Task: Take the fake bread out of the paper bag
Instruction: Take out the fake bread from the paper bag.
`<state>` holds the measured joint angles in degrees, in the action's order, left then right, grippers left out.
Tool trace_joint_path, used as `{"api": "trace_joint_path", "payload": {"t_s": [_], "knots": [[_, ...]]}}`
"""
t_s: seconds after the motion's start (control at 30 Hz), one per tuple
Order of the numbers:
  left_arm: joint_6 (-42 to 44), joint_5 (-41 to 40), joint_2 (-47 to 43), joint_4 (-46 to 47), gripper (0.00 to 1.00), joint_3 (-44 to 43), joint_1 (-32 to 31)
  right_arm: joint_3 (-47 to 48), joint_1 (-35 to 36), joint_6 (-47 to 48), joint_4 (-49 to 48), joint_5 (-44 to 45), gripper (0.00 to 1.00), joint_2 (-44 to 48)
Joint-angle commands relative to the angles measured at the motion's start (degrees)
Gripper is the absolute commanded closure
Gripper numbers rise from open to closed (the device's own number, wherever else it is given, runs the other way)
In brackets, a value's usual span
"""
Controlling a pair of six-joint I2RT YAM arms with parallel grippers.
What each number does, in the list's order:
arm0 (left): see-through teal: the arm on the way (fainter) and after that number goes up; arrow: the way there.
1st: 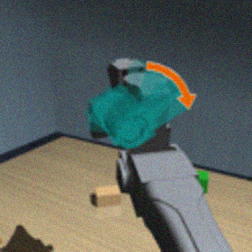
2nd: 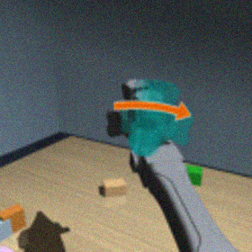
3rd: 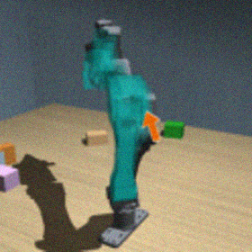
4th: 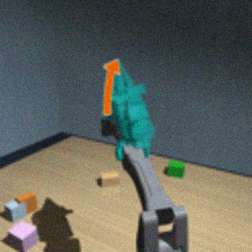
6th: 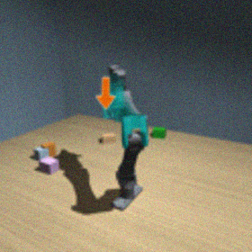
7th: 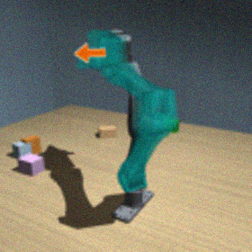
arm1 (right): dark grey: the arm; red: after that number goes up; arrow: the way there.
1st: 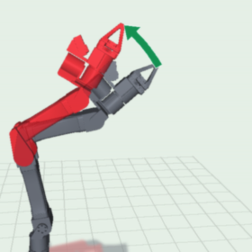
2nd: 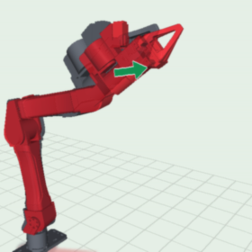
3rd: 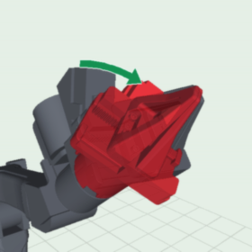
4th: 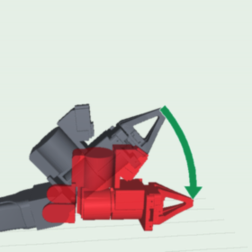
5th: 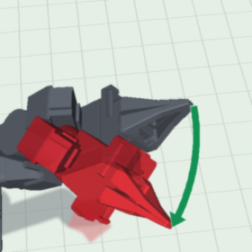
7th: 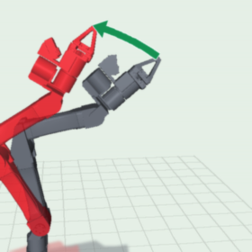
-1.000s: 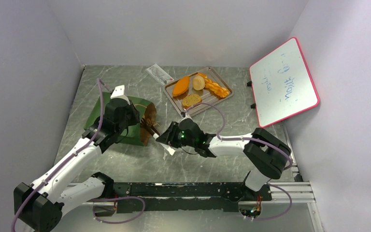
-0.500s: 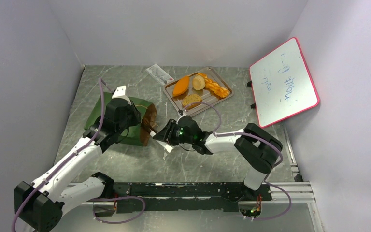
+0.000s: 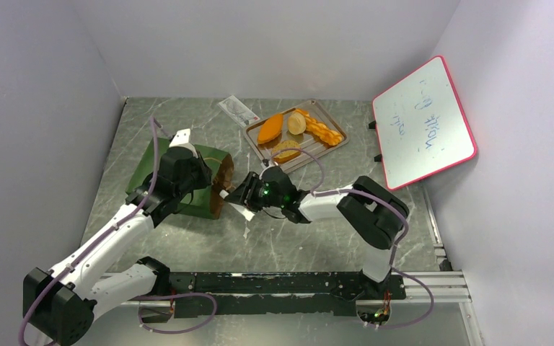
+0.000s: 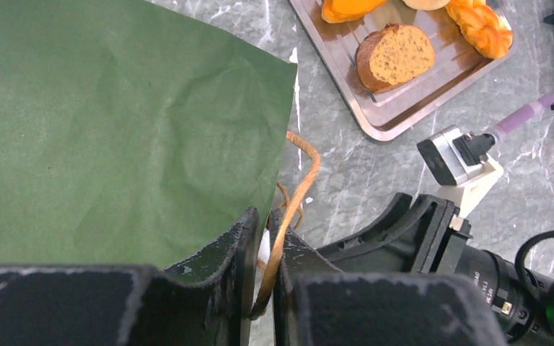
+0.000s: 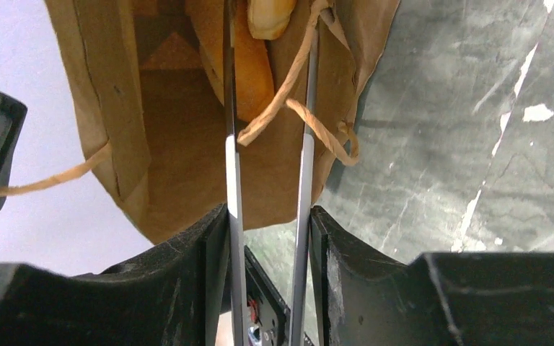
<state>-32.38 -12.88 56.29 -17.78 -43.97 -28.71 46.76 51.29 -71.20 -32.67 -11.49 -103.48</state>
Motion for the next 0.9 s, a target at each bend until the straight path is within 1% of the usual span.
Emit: {"api": "trace_joint_path", "payload": {"t_s": [0.0,0.1,0.2,0.23,0.4,0.5,0.63,0.87], "knots": [[0.0,1.3,0.3,1.6,0.93,0.9,0.3,2.5,-1.0,-0.5,-2.9,-1.8,0.59,-3.0],[0.1,1.2,0.3,1.5,0.93,0.7,0.3,3.0,-1.2,-0.9,-3.6,-2.4,0.6,-4.6],[0.0,0.9,0.4,1.3,0.93,0.7,0.3,3.6,-1.3,-0.9,-3.9,-2.8,0.64,-5.8],[0.0,0.8,0.4,1.3,0.93,0.7,0.3,3.7,-1.3,-0.9,-4.1,-3.0,0.68,-6.1],[-0.7,-0.5,0.5,1.0,0.93,0.7,0.3,2.2,-1.4,-1.2,-5.6,-3.5,0.91,-5.3],[-1.7,-2.4,0.7,0.4,0.93,0.3,0.3,0.7,-1.5,-1.4,-6.1,-3.5,1.0,-3.6],[-3.5,-6.3,1.5,-0.8,0.93,-0.8,0.4,-2.3,-1.6,-1.0,-6.1,-2.6,1.0,0.3],[-5.4,-11.0,3.7,-1.5,0.93,-2.6,0.3,-8.2,-1.6,0.8,-3.0,-0.1,1.0,10.6]]}}
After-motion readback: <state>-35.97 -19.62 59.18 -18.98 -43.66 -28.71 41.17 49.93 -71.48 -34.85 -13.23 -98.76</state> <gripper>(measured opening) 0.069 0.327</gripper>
